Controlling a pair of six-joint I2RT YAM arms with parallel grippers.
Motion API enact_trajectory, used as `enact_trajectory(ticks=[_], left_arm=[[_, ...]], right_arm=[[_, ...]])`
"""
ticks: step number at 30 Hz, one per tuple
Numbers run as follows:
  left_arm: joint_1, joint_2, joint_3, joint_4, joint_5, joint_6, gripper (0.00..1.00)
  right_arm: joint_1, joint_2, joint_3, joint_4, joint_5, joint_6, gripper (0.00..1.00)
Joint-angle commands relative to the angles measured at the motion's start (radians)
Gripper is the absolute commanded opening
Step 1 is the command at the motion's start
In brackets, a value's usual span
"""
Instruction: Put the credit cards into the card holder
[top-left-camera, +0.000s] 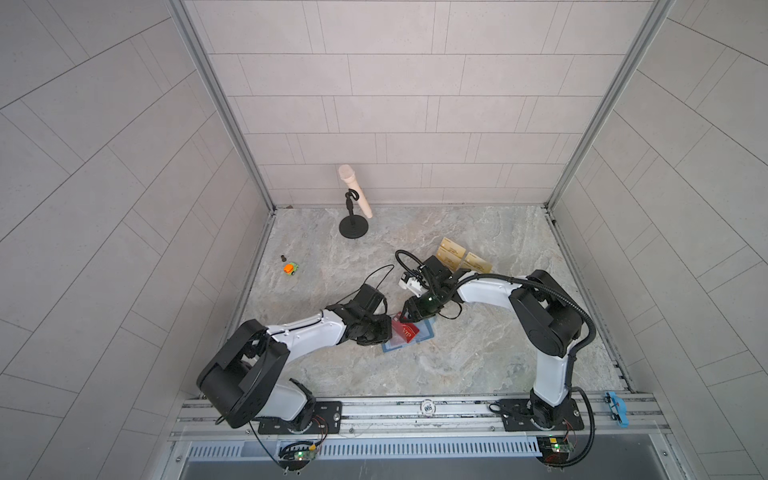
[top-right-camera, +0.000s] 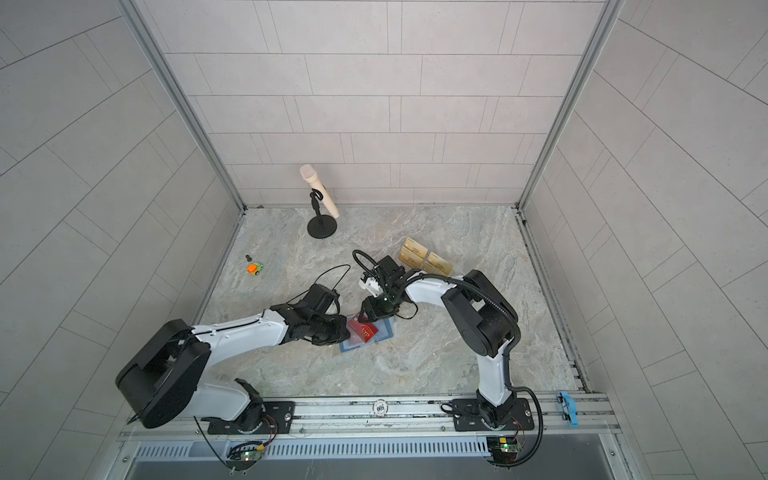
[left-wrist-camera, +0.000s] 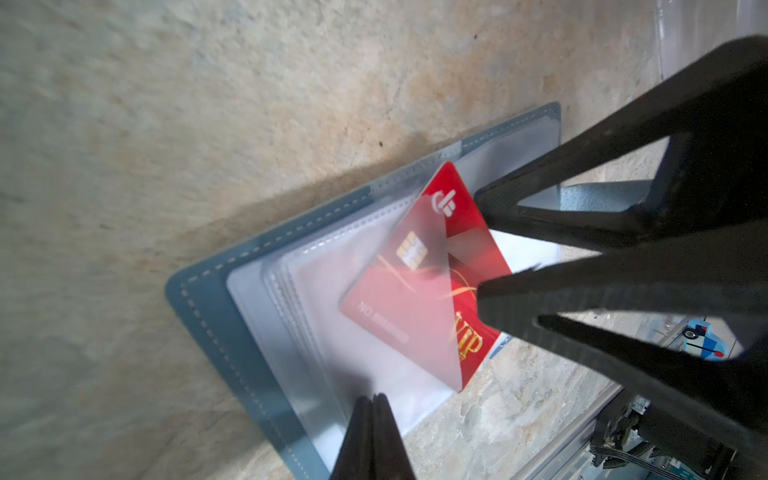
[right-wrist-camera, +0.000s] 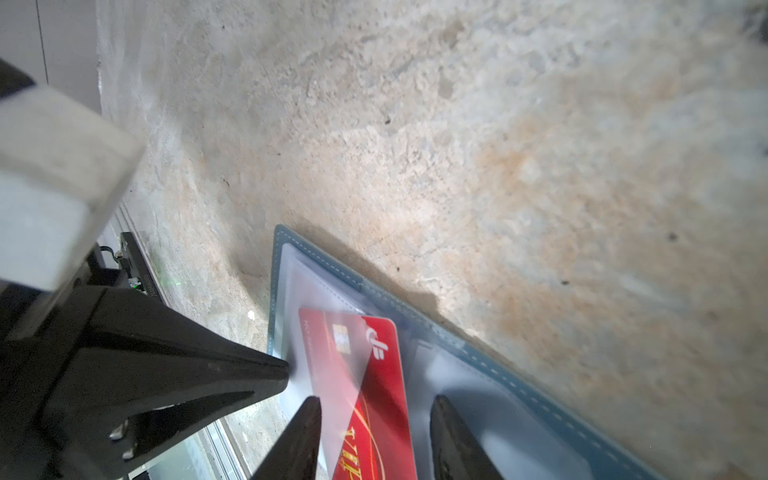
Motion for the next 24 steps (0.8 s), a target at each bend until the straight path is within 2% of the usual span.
enact_trajectory(ticks=[1, 15, 19, 24], left_arm=[[-0.005, 0.008, 0.006, -0.055, -0.032, 0.016, 0.08], [-0.005, 0.007, 0.004, -0.057, -0.035, 0.015, 0.08], [-0.005, 0.006, 0.007, -0.06, -0.036, 0.014, 0.08], [-0.005, 0.007, 0.007, -0.066, -0.038, 0.014, 0.08]], right_arm=[[0.018, 0.03, -0.051, -0.033, -0.027, -0.001, 0.44], [0.002, -0.003, -0.126, 0.085, -0.07, 0.061, 0.26], [-0.006, 0.013, -0.136, 0.101, -0.081, 0.066, 0.17], [-0.028, 0.003, -0.154, 0.107, -0.082, 0.07, 0.14]])
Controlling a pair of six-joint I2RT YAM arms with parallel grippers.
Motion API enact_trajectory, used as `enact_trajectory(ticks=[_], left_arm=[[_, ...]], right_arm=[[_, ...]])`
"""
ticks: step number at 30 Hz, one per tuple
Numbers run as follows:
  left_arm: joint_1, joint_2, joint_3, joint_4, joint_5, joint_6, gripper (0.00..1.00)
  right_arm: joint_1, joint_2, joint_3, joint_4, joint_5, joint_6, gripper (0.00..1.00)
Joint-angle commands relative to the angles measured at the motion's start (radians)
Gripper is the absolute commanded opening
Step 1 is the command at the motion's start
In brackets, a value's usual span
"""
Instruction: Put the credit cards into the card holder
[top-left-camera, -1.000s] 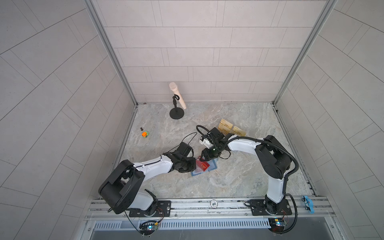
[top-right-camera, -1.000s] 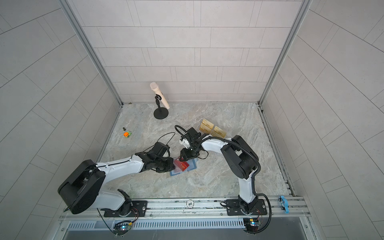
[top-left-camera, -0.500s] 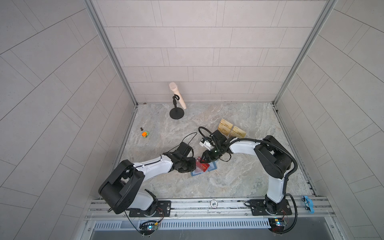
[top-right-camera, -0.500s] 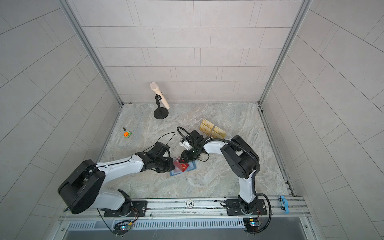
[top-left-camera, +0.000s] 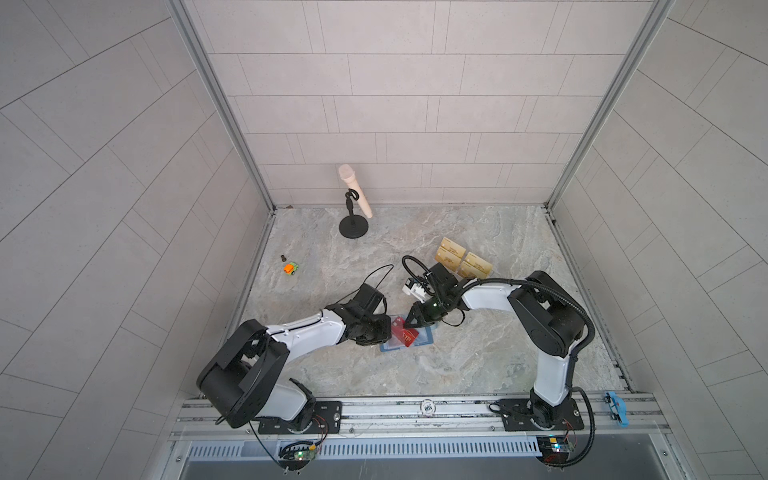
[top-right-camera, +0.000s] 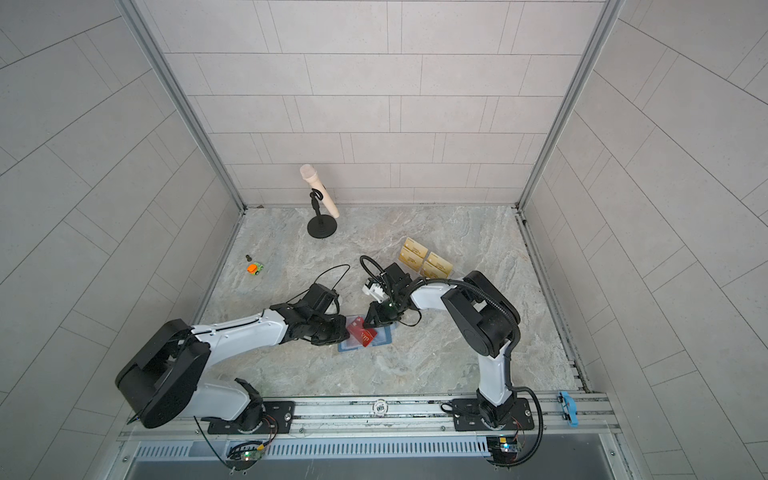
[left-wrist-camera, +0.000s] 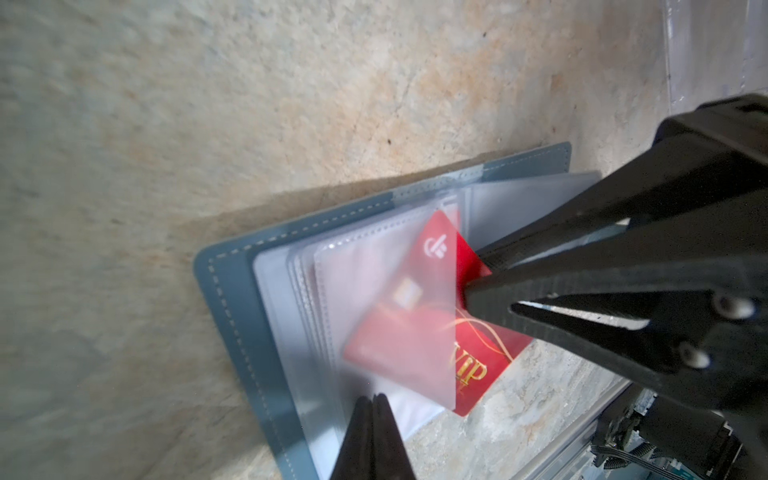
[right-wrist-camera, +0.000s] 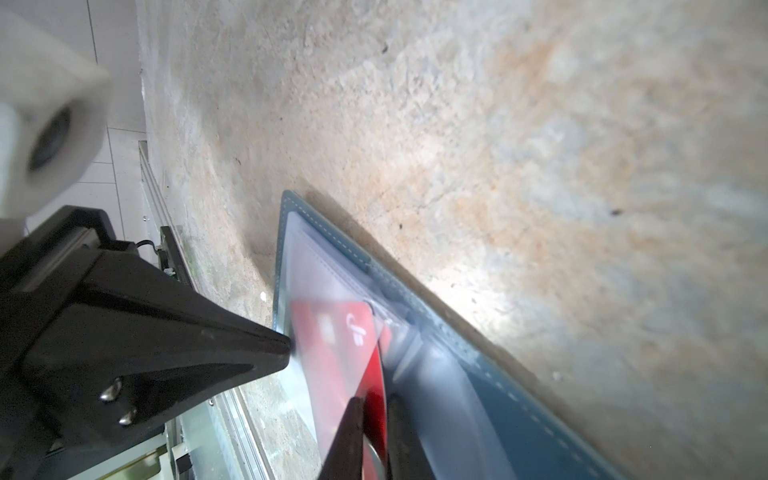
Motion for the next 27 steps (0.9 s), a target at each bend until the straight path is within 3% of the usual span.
enact_trajectory(ticks=[1, 15, 27], left_arm=[[-0.005, 0.007, 0.004, -0.055, -0.037, 0.016, 0.08], [-0.006, 0.01, 0.007, -0.058, -0.039, 0.012, 0.08], [-0.005, 0.013, 0.005, -0.052, -0.035, 0.01, 0.07]], right_arm=[[-0.011, 0.01, -0.028, -0.037, 0.018, 0.0, 0.13], [-0.04, 0.001, -0.09, 0.103, -0.04, 0.058, 0.0], [-0.056, -0.025, -0.242, 0.417, 0.019, 0.271, 0.0]])
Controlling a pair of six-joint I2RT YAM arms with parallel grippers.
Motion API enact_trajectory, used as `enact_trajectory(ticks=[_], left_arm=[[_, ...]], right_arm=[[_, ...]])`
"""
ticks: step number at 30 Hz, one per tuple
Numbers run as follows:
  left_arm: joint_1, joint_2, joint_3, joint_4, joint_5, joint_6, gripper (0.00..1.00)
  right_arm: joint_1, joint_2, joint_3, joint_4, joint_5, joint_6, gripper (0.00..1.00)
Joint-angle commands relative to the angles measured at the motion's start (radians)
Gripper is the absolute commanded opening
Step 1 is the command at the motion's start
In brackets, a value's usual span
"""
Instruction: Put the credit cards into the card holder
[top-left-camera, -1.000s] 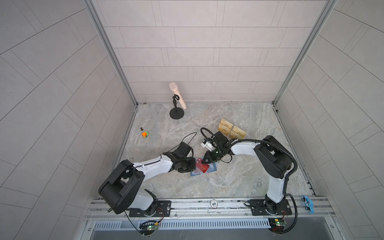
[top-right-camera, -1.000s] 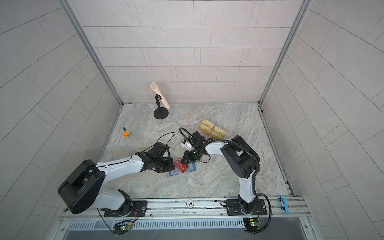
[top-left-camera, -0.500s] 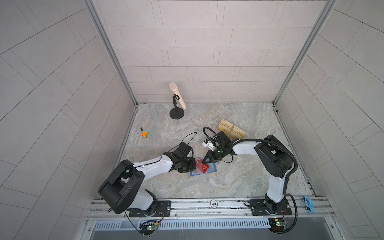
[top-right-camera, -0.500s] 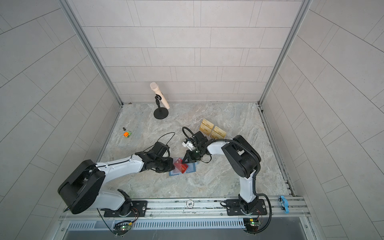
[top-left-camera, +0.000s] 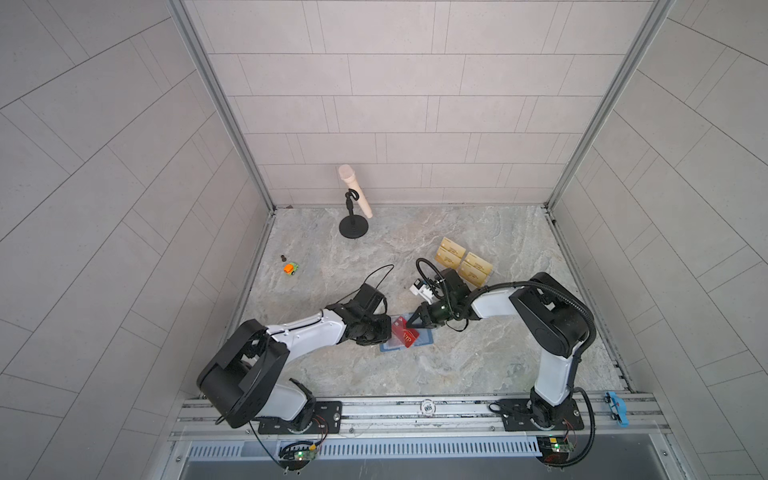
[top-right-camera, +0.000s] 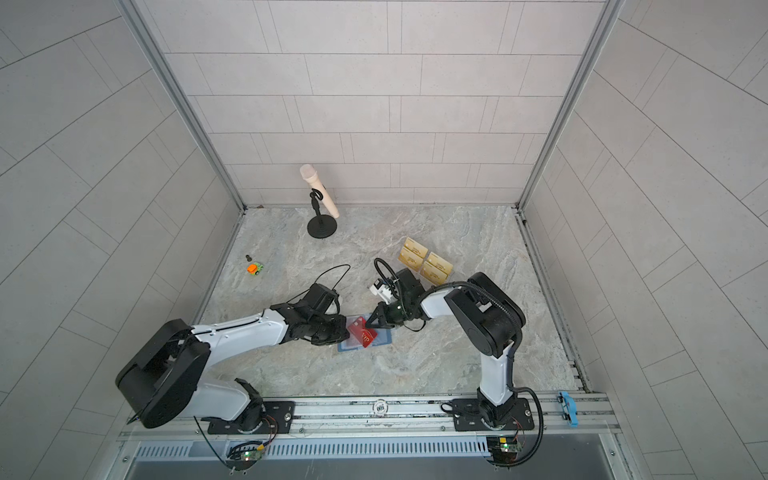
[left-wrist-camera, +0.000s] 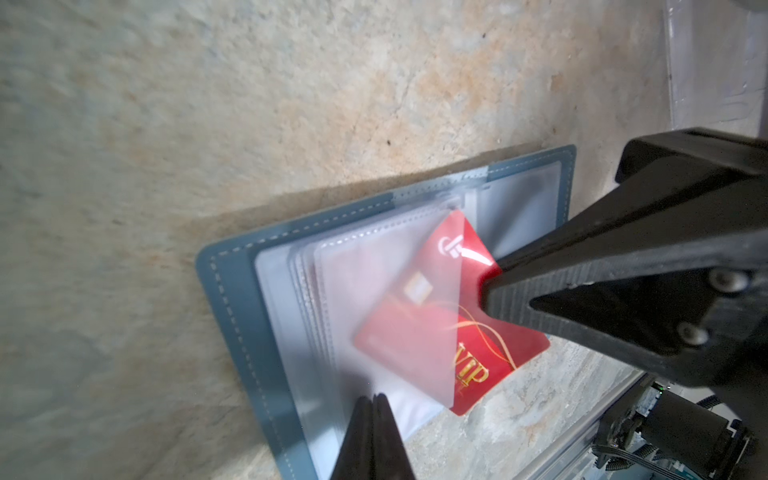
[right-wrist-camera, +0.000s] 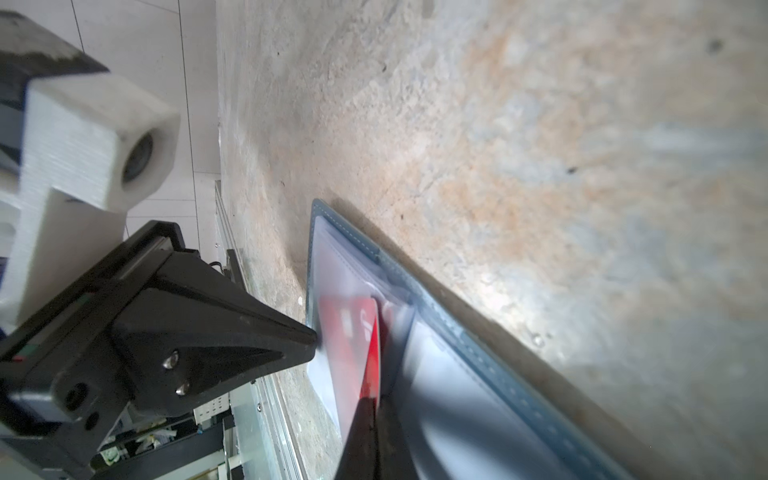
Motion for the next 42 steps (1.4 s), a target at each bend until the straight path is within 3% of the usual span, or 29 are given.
enact_trajectory(ticks=[1, 16, 30, 42], left_arm=[[-0.005, 0.013, 0.003, -0.048, -0.03, 0.01, 0.07], [-0.005, 0.007, 0.007, -0.056, -0.03, 0.01, 0.07], [-0.005, 0.006, 0.01, -0.062, -0.03, 0.012, 0.07], [-0.006, 0.006, 0.013, -0.069, -0.028, 0.021, 0.07]], right_arm=[[-0.006, 0.003, -0.056, 0.075, 0.131, 0.078, 0.0], [-0.011, -0.046, -0.147, 0.205, 0.202, 0.157, 0.0], [0.023, -0.012, -0.239, 0.442, 0.281, 0.32, 0.0], [0.048, -0.044, -0.259, 0.428, 0.347, 0.343, 0.0]])
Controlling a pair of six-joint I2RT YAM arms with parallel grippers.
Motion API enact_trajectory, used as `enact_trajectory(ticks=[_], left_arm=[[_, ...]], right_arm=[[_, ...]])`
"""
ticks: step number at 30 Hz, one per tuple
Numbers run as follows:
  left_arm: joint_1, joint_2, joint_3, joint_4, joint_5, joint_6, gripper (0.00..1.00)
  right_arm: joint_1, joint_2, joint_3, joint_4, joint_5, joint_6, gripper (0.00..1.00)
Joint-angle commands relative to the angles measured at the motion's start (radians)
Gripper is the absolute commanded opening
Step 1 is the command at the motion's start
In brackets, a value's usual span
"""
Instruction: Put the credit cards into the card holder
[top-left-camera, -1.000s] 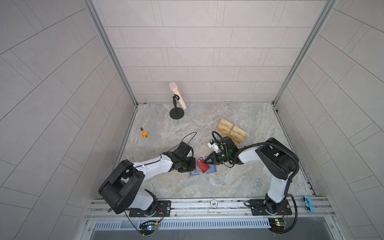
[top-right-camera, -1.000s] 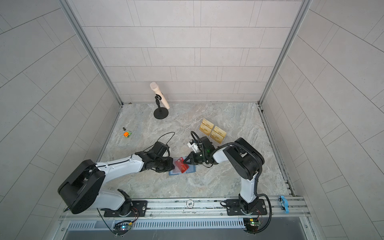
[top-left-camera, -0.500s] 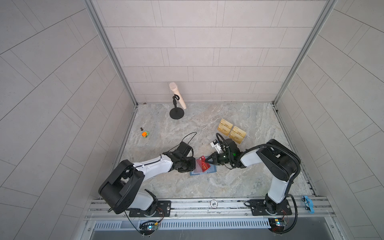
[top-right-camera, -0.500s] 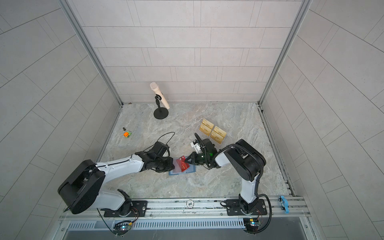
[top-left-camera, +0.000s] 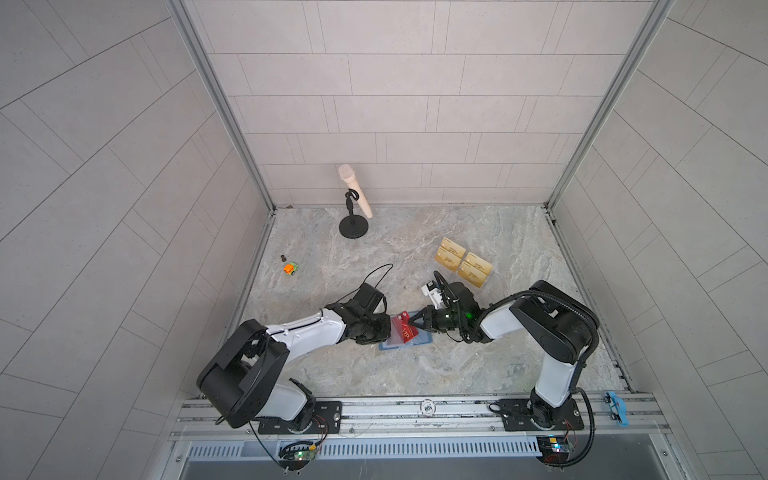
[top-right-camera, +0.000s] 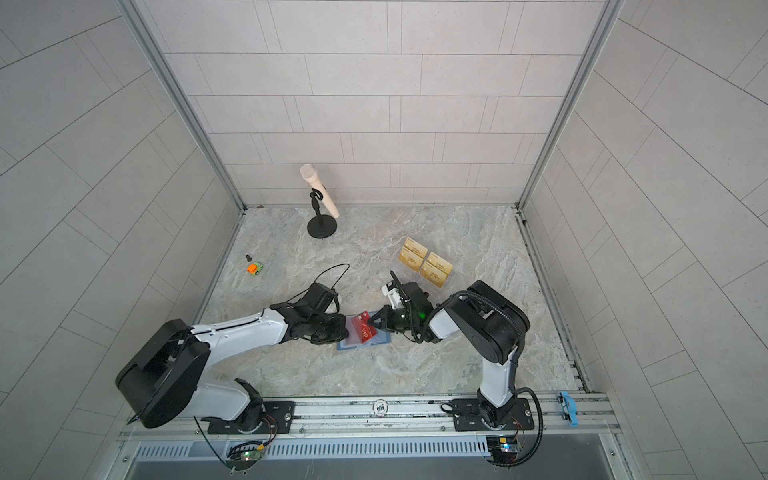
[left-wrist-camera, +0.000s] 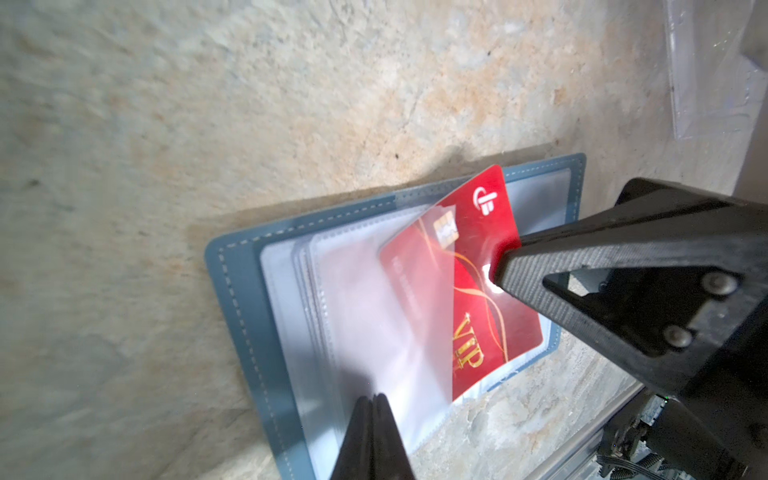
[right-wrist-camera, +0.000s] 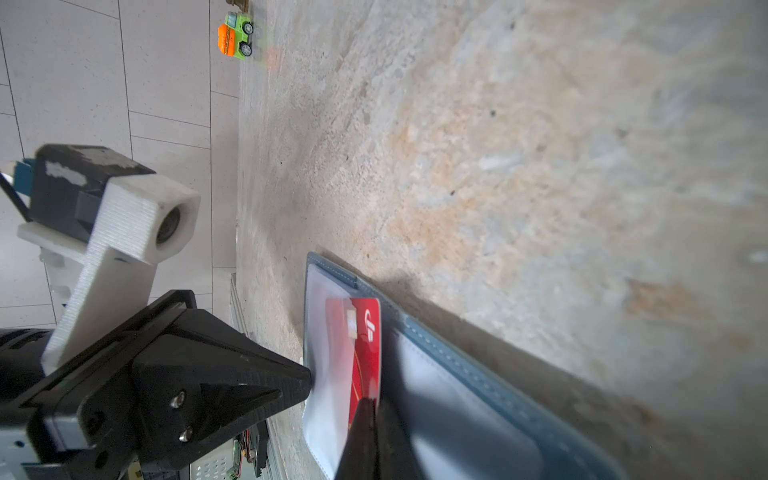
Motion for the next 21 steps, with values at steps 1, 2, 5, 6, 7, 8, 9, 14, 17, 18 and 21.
enact_trajectory(ticks=[1, 2, 5, 6, 7, 8, 9, 14, 17, 18, 21], left_arm=[[-0.005, 0.004, 0.007, -0.064, -0.023, 0.018, 0.07], [-0.005, 0.004, 0.007, -0.063, -0.023, 0.018, 0.07], [-0.005, -0.001, 0.008, -0.06, -0.024, 0.015, 0.07], [-0.005, -0.002, 0.008, -0.059, -0.025, 0.014, 0.07], [-0.005, -0.002, 0.009, -0.059, -0.022, 0.014, 0.08], [-0.006, 0.0, 0.009, -0.057, -0.02, 0.013, 0.08], [-0.005, 0.0, 0.01, -0.058, -0.019, 0.014, 0.08], [-0.004, -0.011, 0.026, -0.066, -0.014, 0.006, 0.13], [-0.002, -0.039, 0.041, -0.08, -0.018, -0.001, 0.26], [-0.003, -0.055, 0.048, -0.093, -0.026, -0.001, 0.3], [0.009, -0.126, 0.058, -0.147, -0.076, -0.007, 0.41]], right_arm=[[0.006, -0.005, -0.028, -0.062, 0.133, 0.024, 0.0], [0.013, -0.011, -0.034, -0.059, 0.148, 0.032, 0.0], [0.041, -0.033, -0.045, -0.072, 0.197, 0.044, 0.0], [0.05, -0.042, -0.042, -0.091, 0.213, 0.042, 0.0], [0.065, -0.054, -0.034, -0.124, 0.232, 0.033, 0.0], [0.076, -0.061, -0.021, -0.165, 0.244, 0.018, 0.04], [0.085, -0.068, -0.012, -0.199, 0.254, 0.007, 0.09], [0.107, -0.108, 0.004, -0.316, 0.298, -0.027, 0.4], [0.124, -0.128, 0.024, -0.395, 0.316, -0.058, 0.49], [0.128, -0.132, 0.028, -0.406, 0.318, -0.061, 0.51], [0.138, -0.136, 0.057, -0.461, 0.317, -0.071, 0.53]])
